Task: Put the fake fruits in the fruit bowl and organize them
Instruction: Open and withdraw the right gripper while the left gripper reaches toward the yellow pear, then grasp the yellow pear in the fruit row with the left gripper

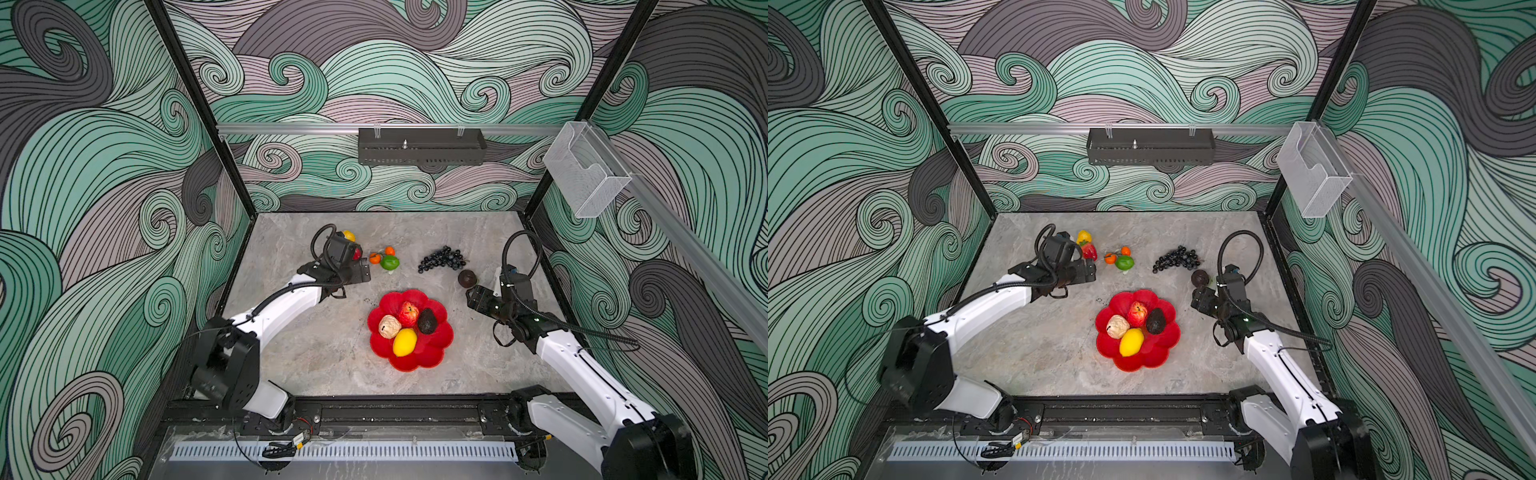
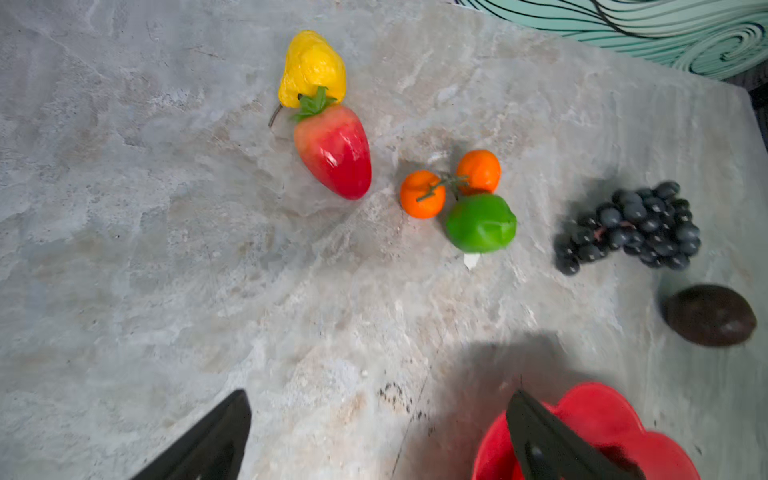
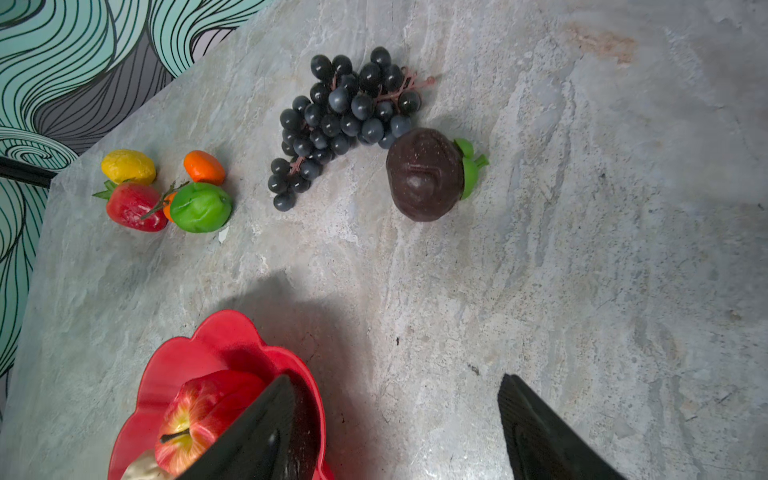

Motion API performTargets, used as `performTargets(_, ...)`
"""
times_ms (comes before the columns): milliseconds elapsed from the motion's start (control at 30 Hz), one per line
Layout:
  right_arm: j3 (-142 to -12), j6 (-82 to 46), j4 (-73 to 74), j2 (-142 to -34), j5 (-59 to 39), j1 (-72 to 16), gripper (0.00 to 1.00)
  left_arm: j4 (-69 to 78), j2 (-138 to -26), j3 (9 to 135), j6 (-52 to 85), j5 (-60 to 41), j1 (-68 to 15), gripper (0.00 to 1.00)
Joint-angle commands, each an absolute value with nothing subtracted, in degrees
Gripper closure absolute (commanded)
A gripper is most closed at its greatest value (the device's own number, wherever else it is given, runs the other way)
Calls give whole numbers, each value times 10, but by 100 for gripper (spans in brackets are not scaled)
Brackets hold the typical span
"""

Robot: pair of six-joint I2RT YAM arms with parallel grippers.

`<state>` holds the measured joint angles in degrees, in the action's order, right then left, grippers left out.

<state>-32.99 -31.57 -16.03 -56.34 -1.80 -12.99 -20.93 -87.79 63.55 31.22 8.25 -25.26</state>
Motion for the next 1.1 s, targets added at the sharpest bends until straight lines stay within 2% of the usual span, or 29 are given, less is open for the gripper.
performTargets(0,-307,-329,-141,-544,-44,-127,21,-272,-955,716,357,47,-207,3)
performTargets(100,-293,-327,-141,-535,-54,-127,21,-315,-1037,807,374,16,-171,4)
performTargets(200,-285,-321,-145,-532,-48,-135,21,-361,-1123,908,374,-23,-152,12)
performTargets(333,-283,-315,-143,-531,-29,-162,20,-406,-1204,1010,372,0,-144,12)
performTargets(600,-293,-302,-139,-540,-9,-209,19,-397,-1314,1158,298,44,-123,11)
performTargets(1067,-292,-302,-130,-554,0,-232,18,-428,-1439,1326,200,42,-124,12)
